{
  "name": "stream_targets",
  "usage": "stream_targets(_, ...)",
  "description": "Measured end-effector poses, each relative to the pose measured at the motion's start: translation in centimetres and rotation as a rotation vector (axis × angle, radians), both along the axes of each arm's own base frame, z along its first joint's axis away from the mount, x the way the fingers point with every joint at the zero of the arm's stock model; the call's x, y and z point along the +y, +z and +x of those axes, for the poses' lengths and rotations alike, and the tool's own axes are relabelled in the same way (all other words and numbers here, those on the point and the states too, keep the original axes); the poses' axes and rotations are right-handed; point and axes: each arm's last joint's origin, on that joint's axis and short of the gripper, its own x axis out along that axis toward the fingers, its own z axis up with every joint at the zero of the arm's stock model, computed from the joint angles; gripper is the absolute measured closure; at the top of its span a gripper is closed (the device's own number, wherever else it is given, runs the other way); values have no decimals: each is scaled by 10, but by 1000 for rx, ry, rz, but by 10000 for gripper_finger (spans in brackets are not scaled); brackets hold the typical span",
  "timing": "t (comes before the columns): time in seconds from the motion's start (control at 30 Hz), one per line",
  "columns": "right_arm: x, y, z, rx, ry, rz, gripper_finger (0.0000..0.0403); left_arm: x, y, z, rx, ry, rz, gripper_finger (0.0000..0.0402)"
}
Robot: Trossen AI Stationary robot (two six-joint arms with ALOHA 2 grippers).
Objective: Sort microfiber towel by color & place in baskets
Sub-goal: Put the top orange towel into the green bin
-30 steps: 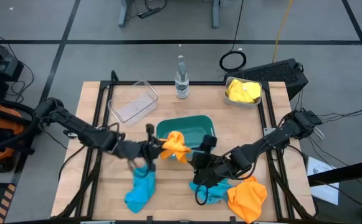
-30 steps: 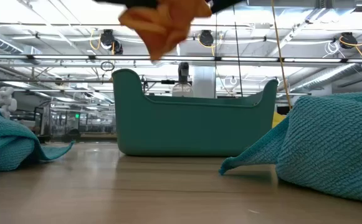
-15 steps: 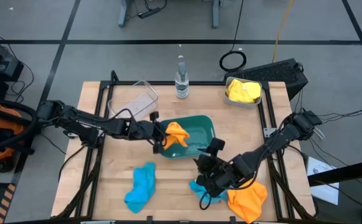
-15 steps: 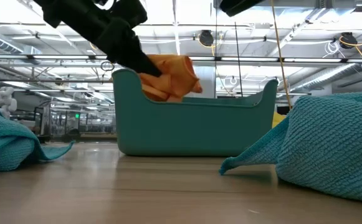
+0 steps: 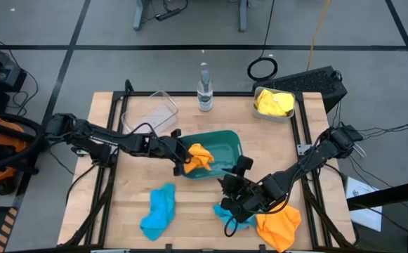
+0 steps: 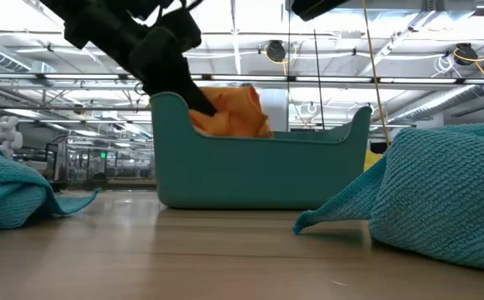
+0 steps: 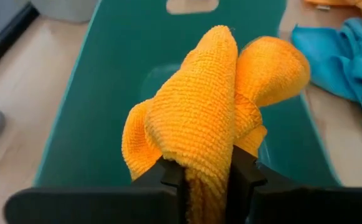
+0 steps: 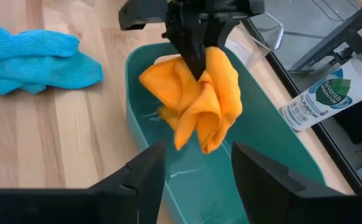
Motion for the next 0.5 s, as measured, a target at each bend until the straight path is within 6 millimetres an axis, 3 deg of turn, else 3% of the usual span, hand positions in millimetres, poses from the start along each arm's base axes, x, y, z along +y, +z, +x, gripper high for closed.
stream_targets(0.5, 0, 0, 0, 1, 0, 1, 232, 5, -10, 4, 34, 25, -39, 198)
